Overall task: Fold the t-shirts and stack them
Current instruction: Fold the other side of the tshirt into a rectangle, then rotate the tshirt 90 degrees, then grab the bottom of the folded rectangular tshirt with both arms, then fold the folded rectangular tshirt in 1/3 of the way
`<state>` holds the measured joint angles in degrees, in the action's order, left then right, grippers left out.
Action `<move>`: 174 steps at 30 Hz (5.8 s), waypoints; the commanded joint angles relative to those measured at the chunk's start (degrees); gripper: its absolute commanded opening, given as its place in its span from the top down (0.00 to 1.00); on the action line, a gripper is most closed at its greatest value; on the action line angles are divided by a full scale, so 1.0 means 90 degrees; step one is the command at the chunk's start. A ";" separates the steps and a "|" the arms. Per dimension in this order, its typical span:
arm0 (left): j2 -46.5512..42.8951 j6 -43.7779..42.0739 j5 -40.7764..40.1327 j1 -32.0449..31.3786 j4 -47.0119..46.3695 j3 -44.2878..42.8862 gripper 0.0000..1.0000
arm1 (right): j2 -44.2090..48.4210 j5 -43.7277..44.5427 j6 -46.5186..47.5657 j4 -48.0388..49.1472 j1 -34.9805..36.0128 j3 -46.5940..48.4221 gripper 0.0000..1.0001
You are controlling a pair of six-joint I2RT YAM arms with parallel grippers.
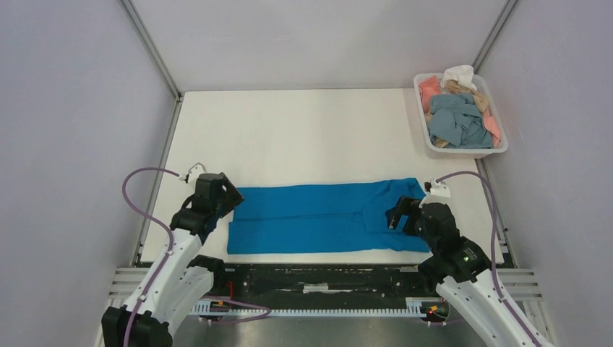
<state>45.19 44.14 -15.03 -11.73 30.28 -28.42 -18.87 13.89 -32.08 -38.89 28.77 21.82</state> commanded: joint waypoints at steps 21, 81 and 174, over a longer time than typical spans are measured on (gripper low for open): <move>0.2732 -0.0230 0.1204 -0.0945 -0.1878 -0.0700 0.17 | -0.4397 0.0695 0.0200 0.3531 -0.0022 0.0109 0.02; 0.1120 0.2130 -0.2668 -0.6580 -0.1049 -0.0380 0.03 | -0.8206 -0.2958 0.0916 0.7178 -0.0659 0.3981 0.02; 0.1686 0.0948 0.0192 -0.4427 -0.2133 -0.0304 0.98 | -0.2804 -0.1226 0.0101 0.4905 0.2047 -0.0690 1.00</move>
<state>58.54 57.25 -12.08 -55.29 13.13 -25.52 -42.54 -3.60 -33.61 -0.89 47.13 10.98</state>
